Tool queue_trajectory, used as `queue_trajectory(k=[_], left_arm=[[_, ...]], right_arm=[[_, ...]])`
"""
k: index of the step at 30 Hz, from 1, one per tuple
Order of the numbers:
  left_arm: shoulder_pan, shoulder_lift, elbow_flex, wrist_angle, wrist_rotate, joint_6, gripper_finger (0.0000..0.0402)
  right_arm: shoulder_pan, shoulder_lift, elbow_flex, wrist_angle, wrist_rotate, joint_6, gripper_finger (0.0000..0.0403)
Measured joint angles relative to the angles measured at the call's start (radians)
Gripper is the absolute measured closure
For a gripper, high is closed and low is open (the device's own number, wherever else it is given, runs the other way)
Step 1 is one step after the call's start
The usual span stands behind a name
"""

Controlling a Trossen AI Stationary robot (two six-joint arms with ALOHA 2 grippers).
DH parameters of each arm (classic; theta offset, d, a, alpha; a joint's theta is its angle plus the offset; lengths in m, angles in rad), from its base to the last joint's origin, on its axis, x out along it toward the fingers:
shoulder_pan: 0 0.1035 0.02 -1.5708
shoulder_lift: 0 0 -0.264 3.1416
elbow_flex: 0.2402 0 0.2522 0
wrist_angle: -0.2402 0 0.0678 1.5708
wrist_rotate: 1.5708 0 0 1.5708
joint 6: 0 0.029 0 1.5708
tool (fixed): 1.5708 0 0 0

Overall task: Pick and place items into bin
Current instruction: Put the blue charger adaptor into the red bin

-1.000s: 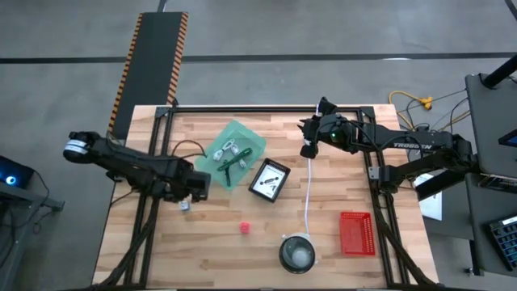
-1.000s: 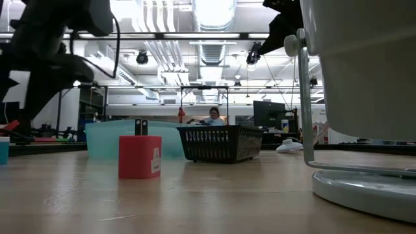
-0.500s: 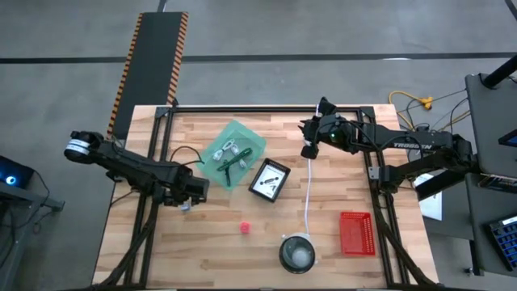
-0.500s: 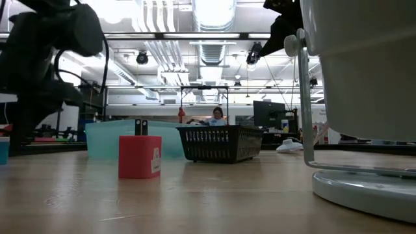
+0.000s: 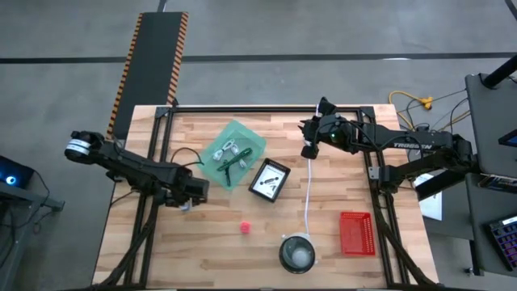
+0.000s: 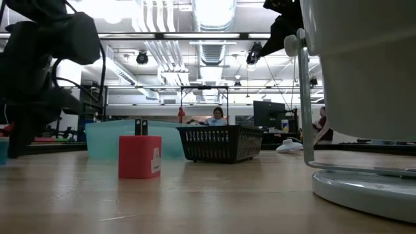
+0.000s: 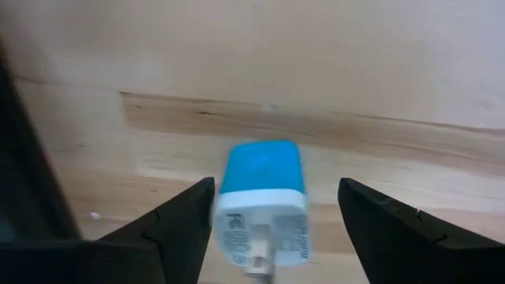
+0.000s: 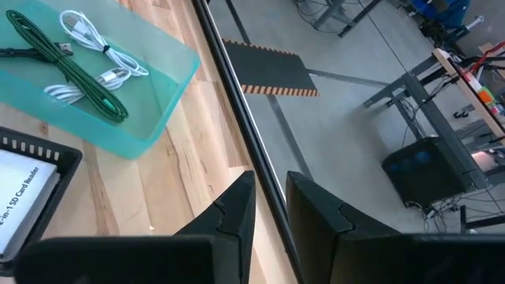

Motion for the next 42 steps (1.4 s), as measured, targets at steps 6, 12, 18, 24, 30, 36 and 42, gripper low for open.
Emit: queue_trajectory(k=[6, 12, 18, 24, 30, 36, 42], left_arm=[[0.0, 0.018, 0.0, 0.046, 0.0, 0.012, 0.019], [0.0, 0.027, 0.0, 0.051, 0.007, 0.035, 0.0262], [0.0, 0.023, 0.0, 0.098, 0.022, 0.07, 0.0271], [0.005, -0.013, 0.004, 0.129, 0.022, 0.116, 0.0271], [0.005, -0.115, 0.031, 0.131, 0.022, 0.152, 0.0271], [0.006, -0.261, 0.039, 0.283, -0.007, 0.252, 0.0271], [0.006, -0.364, 0.039, 0.515, -0.212, 0.414, 0.0271]], right_arm=[[0.0, 0.0, 0.0, 0.0, 0.0, -0.023, 0.0342], [0.0, 0.0, 0.0, 0.0, 0.0, -0.027, 0.0342], [0.0, 0.0, 0.0, 0.0, 0.0, -0.02, 0.0342], [0.0, 0.0, 0.0, 0.003, 0.0, -0.046, 0.0342], [0.0, 0.0, 0.0, 0.009, 0.0, -0.05, 0.0342], [0.0, 0.0, 0.0, 0.024, 0.0, -0.054, 0.0342], [0.0, -0.002, 0.0, 0.085, -0.044, -0.07, 0.0309]])
